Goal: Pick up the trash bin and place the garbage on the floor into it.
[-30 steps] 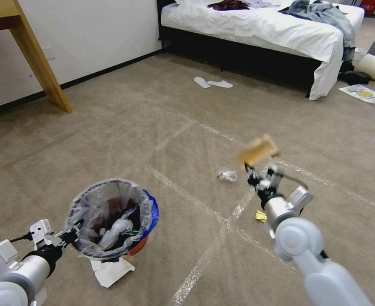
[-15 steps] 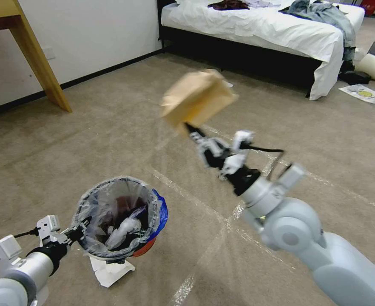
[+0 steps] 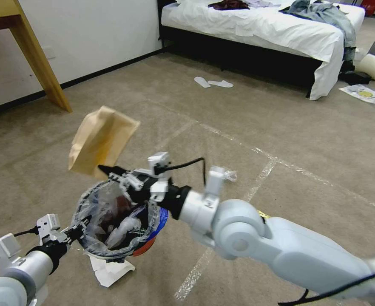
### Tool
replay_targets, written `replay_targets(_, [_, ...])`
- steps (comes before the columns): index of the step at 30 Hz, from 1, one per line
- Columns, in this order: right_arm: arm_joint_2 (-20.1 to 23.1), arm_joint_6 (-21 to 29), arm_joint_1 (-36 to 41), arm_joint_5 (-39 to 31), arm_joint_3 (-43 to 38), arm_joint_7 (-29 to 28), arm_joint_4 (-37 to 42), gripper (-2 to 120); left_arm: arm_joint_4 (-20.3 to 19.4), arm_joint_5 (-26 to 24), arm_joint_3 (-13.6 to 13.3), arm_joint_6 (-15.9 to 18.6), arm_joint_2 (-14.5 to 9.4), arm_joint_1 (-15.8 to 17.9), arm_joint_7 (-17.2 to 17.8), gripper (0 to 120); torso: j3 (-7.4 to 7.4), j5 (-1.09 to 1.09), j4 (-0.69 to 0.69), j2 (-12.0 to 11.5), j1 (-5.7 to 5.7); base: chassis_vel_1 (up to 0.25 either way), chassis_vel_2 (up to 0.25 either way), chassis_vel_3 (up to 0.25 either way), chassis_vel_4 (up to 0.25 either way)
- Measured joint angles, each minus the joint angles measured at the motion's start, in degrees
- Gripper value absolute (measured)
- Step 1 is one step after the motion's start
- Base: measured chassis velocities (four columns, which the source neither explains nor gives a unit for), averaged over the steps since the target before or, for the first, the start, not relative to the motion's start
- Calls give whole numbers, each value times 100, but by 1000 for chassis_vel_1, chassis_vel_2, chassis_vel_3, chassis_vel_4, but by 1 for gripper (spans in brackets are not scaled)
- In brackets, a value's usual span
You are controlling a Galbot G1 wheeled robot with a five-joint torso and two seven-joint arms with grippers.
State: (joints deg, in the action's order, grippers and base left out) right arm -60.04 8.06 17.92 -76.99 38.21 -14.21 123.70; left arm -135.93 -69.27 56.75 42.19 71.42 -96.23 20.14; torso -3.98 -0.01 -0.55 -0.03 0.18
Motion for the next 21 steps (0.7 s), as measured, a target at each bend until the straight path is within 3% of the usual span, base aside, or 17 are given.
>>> replay_targets(7, [-238, 321, -126, 109, 222, -395, -286, 0, 0, -28, 36, 0, -1, 3, 6, 1, 0, 1, 1, 0, 0, 0, 0, 0, 0])
replay_targets(21, [218, 690, 44, 475, 413, -633, -341, 0, -16, -67, 79, 0, -31, -13, 15, 1, 1, 2, 0, 0, 0, 0, 0, 0, 0])
